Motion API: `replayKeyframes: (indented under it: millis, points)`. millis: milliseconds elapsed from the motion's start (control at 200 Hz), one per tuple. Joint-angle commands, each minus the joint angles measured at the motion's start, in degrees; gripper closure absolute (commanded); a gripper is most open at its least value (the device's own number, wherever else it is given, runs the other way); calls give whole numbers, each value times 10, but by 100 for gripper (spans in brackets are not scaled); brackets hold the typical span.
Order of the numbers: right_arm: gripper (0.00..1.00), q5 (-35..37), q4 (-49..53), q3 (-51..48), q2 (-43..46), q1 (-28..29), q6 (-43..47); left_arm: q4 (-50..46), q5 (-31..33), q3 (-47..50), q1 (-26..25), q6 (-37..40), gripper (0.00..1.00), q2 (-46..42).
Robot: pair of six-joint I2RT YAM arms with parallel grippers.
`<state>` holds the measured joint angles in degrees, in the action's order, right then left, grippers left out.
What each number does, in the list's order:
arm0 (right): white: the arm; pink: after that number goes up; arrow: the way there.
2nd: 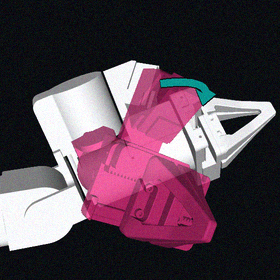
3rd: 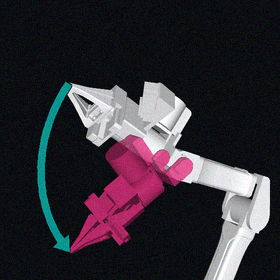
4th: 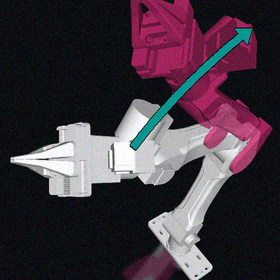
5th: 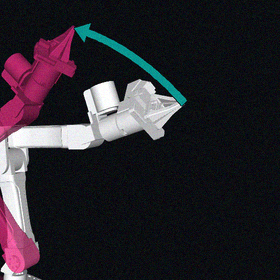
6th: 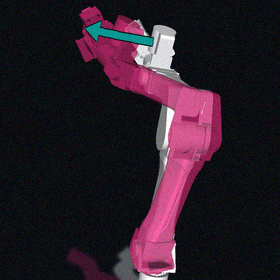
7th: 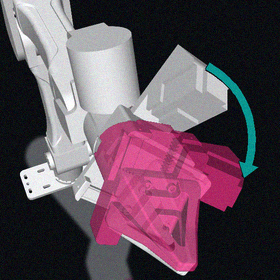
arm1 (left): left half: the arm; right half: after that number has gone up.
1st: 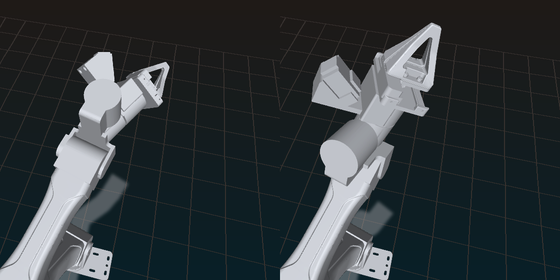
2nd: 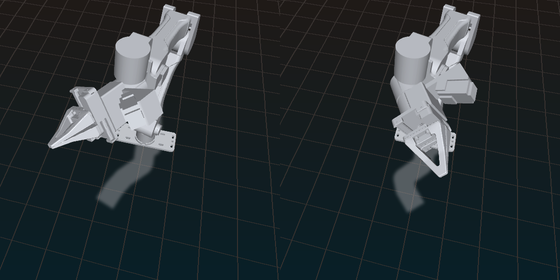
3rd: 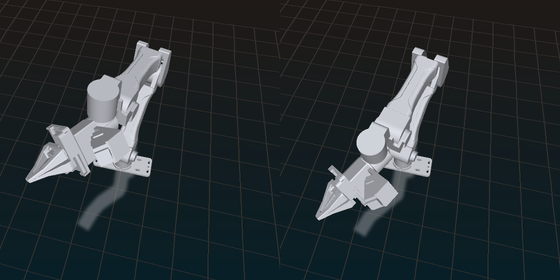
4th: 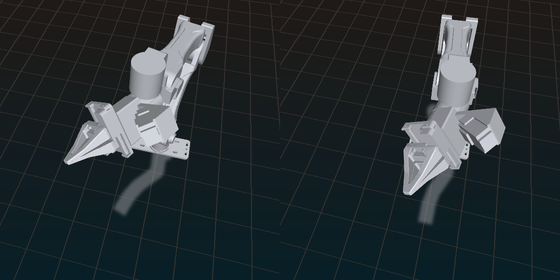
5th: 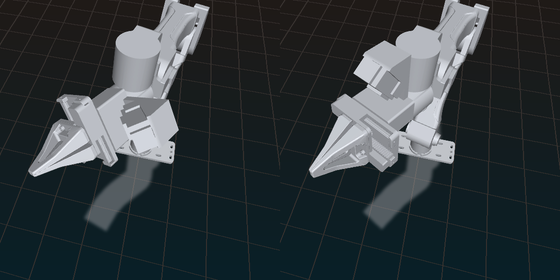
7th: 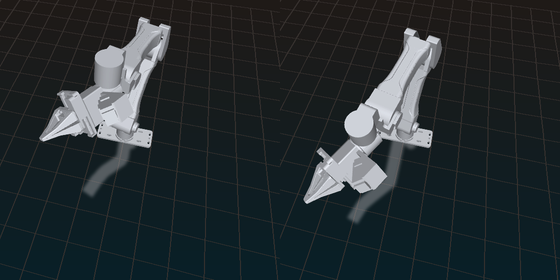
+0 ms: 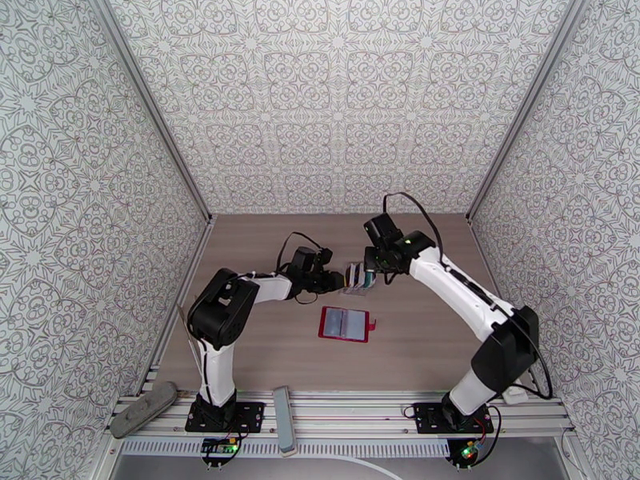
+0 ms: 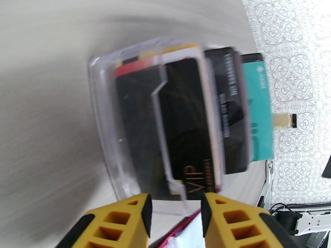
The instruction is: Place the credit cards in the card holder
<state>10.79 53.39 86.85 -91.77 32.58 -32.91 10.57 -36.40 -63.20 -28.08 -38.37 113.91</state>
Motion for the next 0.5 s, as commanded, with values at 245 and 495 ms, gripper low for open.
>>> replayKeyframes:
  millis: [245, 495]
  points:
    - [100, -85, -120, -147, 121, 15, -29, -74, 53, -7, -20, 70, 62, -58]
    - [100, -161, -238, -269, 186, 18, -63, -130, 79, 12, -39, 90, 62, -99]
